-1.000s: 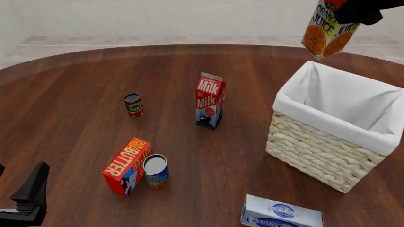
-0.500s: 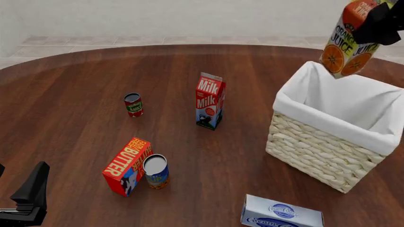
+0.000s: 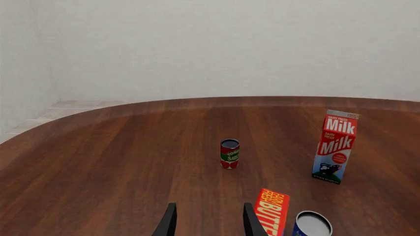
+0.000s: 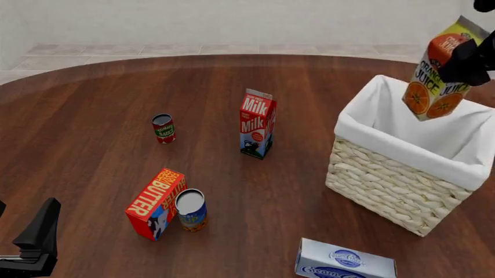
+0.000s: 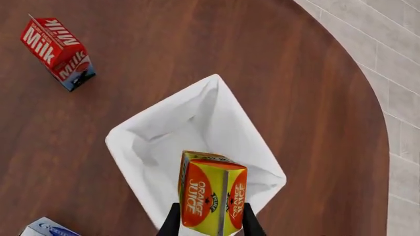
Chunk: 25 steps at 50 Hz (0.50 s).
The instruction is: Pick up the orange juice, and put it in the basket.
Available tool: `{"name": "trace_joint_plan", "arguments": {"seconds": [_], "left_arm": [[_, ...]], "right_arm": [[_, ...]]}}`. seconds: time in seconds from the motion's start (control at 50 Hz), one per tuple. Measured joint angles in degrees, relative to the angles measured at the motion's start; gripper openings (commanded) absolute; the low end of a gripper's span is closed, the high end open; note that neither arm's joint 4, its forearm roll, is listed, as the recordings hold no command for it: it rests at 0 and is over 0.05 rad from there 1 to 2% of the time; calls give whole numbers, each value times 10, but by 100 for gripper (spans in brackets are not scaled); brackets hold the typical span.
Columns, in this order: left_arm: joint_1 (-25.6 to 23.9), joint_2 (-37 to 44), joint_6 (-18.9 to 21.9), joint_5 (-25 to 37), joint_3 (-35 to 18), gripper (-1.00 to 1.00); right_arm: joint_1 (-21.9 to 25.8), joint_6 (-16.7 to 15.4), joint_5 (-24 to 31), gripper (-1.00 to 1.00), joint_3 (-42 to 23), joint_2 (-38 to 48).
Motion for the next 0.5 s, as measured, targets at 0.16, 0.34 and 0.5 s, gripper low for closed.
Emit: {"name": "trace_joint_plan", "arguments": {"seconds": [0.16,0.34,0.5], "left_arm": [[0,0,0,0,0,100],[0,0,0,0,0,100],[0,0,0,0,0,100]], "right_arm": [[-11,-9,-13,-100,19,7],[-20,-16,-39,-100,51,18],[-23,-17,-60,-100,78,24]]}}
